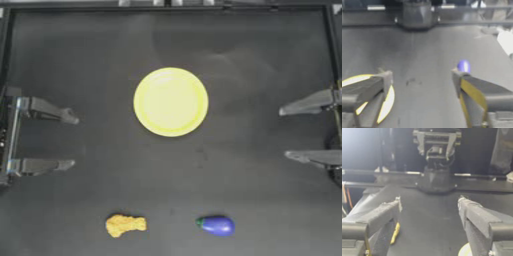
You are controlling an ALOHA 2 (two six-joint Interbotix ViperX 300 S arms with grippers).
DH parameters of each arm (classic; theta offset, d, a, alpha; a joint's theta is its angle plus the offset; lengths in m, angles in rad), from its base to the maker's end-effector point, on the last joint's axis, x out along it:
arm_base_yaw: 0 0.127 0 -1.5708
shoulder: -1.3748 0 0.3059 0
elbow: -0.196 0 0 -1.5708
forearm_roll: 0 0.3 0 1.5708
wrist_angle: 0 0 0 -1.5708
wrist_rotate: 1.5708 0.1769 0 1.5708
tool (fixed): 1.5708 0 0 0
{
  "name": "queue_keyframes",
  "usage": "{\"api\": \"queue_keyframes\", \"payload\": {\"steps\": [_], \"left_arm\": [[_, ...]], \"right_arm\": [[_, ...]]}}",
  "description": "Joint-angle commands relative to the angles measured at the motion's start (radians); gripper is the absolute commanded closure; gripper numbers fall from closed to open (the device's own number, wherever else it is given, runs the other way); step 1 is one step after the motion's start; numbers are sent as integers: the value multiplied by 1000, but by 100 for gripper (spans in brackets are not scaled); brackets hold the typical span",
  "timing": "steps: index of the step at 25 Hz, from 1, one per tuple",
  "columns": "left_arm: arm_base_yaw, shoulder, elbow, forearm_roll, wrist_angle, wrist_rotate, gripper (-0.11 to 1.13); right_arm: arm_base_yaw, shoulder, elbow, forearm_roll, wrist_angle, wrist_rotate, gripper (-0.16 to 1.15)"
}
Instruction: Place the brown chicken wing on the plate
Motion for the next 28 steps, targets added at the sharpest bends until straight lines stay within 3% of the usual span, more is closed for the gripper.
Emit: {"api": "queue_keyframes", "payload": {"steps": [1, 7, 13, 16, 23, 28], "left_arm": [[-6, 34, -75, 0, 150, -11, -1], [-32, 160, -201, 2, 414, -49, -1], [-124, 328, -319, 18, 529, -110, -1], [-173, 425, -382, 58, 569, -164, -1], [-279, 591, -491, 239, 652, -374, -1], [-322, 670, -512, 247, 653, -468, -1]], "right_arm": [[0, -2, -25, 5, 11, 0, 0], [0, -5, -23, 11, 31, 5, 0], [0, -8, -20, 26, 34, 5, 0], [0, -9, -20, 26, 40, 6, 0], [0, -9, -18, 26, 41, 8, 0], [0, -9, -18, 26, 41, 6, 0]]}}
